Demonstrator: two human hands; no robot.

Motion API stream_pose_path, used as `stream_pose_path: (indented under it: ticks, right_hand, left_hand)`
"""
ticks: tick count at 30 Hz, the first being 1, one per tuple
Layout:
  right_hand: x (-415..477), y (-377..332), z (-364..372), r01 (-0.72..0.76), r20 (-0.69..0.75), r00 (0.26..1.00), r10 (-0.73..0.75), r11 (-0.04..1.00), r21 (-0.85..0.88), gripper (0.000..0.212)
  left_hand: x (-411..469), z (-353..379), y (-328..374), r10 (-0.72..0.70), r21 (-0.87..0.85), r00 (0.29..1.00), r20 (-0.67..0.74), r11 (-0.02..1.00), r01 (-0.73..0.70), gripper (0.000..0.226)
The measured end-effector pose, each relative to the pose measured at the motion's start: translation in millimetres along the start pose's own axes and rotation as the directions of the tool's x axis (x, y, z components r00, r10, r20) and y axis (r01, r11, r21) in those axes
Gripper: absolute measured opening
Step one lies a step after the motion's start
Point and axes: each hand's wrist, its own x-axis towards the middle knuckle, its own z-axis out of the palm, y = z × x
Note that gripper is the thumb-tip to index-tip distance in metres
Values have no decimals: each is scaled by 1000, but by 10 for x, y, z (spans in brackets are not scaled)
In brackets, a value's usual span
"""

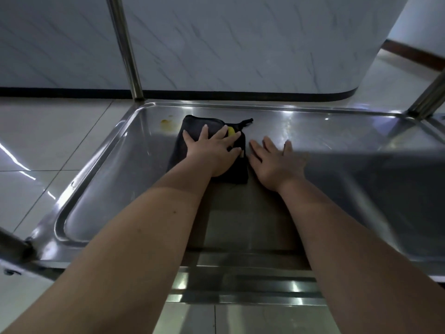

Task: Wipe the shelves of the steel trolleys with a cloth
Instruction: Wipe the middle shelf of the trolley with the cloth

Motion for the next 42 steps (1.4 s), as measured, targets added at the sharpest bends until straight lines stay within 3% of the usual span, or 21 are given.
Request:
stream_pose_path:
  ticks: [10, 17, 21, 26, 29, 33, 39, 42]
  right_hand:
    - [36, 11, 11, -1, -38, 999, 4, 998, 64, 58]
    - [27, -51, 57, 3, -65, 998, 2, 997, 73, 58]
    - [23, -64, 84, -12, -80, 997, 18, 997, 70, 58]
    - [27, -65, 74, -9, -89, 996, 14, 998, 55, 56]
    - [32, -61, 67, -20, -76, 997, 26, 997, 75, 53]
    - [31, -72, 39, -20, -56, 998, 26, 995, 102, 52]
    - [37, -120, 15, -27, -58, 998, 33, 994, 102, 52]
    - [14, -129, 23, -26, -68, 997, 33, 994, 108, 53]
  left_hand:
    - [158, -18, -264, 5, -15, 1000, -18, 1000, -5, 56]
    - [-49, -120, -1593, -268, 58, 963, 5, 962, 268, 56]
    - [22, -123, -1255, -260, 10, 965, -16, 965, 261, 54]
    - [123, -69, -197, -46, 9, 999, -5, 999, 46, 54]
    - [34, -27, 63, 5, 14, 1000, 0, 1000, -5, 54]
    - [-176, -62, -303, 20, -3, 1000, -16, 1000, -20, 57]
    - [-580, -137, -1503, -202, 50, 979, 8, 978, 202, 55]
    - [-731, -82, -1519, -244, 67, 970, -23, 967, 245, 55]
